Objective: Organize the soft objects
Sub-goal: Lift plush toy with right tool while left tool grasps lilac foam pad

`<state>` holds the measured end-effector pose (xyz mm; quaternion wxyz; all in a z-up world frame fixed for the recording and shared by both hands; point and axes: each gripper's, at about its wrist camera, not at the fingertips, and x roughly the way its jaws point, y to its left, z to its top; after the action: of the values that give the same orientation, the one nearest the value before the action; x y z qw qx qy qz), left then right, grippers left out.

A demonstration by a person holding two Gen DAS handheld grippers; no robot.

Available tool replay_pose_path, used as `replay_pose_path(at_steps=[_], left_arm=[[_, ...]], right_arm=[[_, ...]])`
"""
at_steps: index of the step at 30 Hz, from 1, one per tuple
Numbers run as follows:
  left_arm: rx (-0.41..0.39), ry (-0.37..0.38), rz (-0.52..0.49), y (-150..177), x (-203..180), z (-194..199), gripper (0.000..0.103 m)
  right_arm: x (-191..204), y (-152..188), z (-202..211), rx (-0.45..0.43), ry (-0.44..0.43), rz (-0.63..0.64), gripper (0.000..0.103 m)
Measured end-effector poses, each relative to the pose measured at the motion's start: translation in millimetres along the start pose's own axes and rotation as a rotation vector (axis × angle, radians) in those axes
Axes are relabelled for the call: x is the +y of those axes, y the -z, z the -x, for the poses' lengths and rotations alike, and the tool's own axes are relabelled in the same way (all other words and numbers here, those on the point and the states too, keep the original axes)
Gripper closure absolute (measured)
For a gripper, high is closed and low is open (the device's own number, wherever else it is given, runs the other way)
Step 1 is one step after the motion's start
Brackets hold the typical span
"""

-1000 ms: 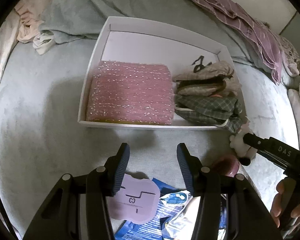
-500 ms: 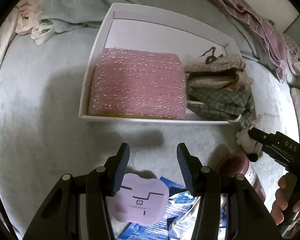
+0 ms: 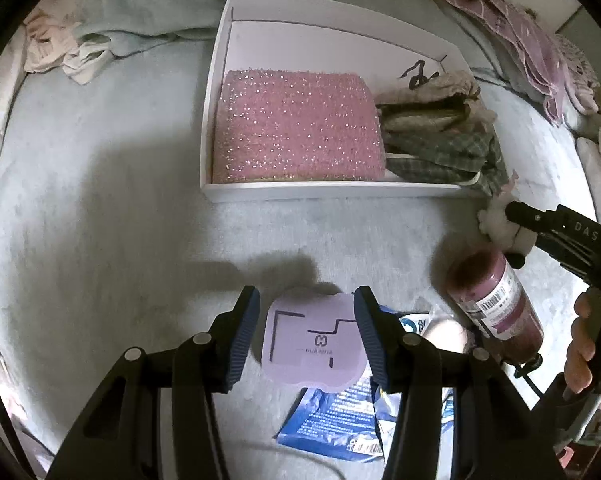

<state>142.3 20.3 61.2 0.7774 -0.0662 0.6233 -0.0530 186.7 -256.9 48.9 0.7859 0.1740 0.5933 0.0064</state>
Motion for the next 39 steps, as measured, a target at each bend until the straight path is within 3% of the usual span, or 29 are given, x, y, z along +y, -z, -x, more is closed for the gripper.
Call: replay_pose_path(at_steps=[17,24,30,34,39], left_arm=[[-0.083,0.024,0.003,0.7,-12.9,11.7,0.054],[-0.129,0.056,0.015,-1.1,-12.1,17.2,0.054],[-0.114,0.050,-0.010,1.4,-10.5,18.8,0.054],[-0.051,0.048,-0.054,9.3,-7.2,16.3,0.054],[-0.013,0.069,-0.017,12.0,11.6,12.0,0.054]], right_arm=[[15.7,11.5,53.7,-0.138,-0.087,0.058,0.048],[32.0,15.5,56.8,-0.140,-0.155,0.100,0.048],[58.9,25.0,50.7,-0.101,-0.238,0.151,0.048],[75.1,32.3,49.0,-0.093,-0.224,0.196,0.048],[77.2,32.5,48.9,-0.096,-0.211,0.203,0.048]])
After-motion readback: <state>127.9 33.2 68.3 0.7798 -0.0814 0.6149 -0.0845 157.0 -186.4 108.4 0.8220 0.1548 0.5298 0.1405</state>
